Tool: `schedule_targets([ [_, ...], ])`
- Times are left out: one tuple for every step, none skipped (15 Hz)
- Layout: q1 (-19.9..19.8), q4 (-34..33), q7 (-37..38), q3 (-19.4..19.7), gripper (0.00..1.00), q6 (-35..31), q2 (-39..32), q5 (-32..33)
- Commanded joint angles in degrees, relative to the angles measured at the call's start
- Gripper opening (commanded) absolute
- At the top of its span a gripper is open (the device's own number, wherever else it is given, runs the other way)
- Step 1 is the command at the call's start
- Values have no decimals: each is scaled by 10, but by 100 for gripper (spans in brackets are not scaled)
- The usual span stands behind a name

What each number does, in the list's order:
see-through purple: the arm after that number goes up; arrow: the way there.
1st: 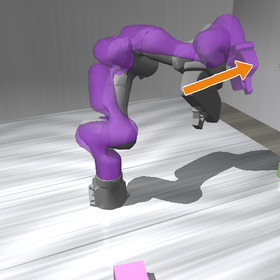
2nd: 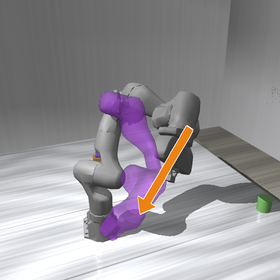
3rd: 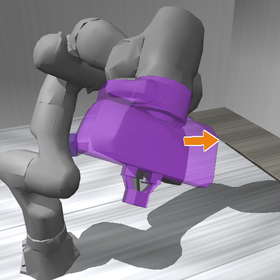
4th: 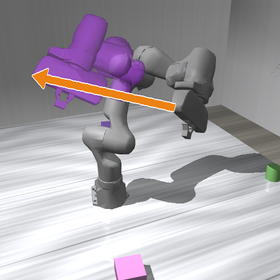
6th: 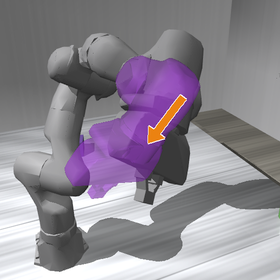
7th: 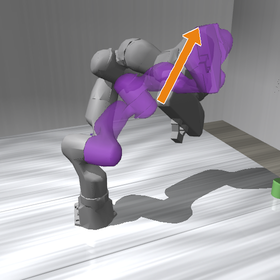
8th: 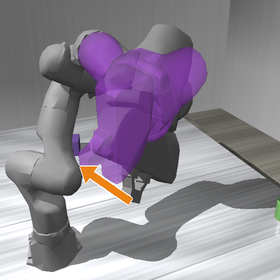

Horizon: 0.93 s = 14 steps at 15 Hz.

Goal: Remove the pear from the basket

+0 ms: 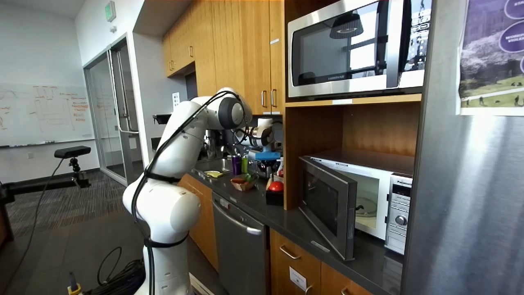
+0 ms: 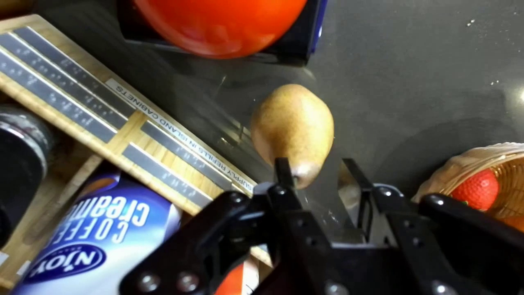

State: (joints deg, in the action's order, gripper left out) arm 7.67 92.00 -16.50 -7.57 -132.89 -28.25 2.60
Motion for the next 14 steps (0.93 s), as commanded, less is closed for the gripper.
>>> schedule_targets([
  [8, 1, 20, 5, 69, 2, 13, 24],
  [9, 2, 23, 6, 75, 0, 17, 29],
  [11, 3, 25, 6, 83, -1, 20, 33],
  [12, 5, 29, 6, 88, -3, 24, 38],
  [14, 6, 33, 7, 96, -4, 27, 43],
  [15, 8, 36, 6, 99, -4, 31, 46],
  [15, 11, 40, 7, 100, -4, 36, 48],
  [16, 13, 45, 7, 100, -3, 39, 49],
  [15, 17, 48, 7, 100, -3, 43, 49],
  [14, 20, 50, 6, 100, -1, 47, 48],
  [14, 26, 56, 7, 100, 2, 51, 47],
  [13, 33, 62, 8, 100, 7, 57, 45],
  [14, 42, 73, 10, 100, 20, 64, 45],
  [14, 50, 82, 10, 100, 28, 69, 44],
])
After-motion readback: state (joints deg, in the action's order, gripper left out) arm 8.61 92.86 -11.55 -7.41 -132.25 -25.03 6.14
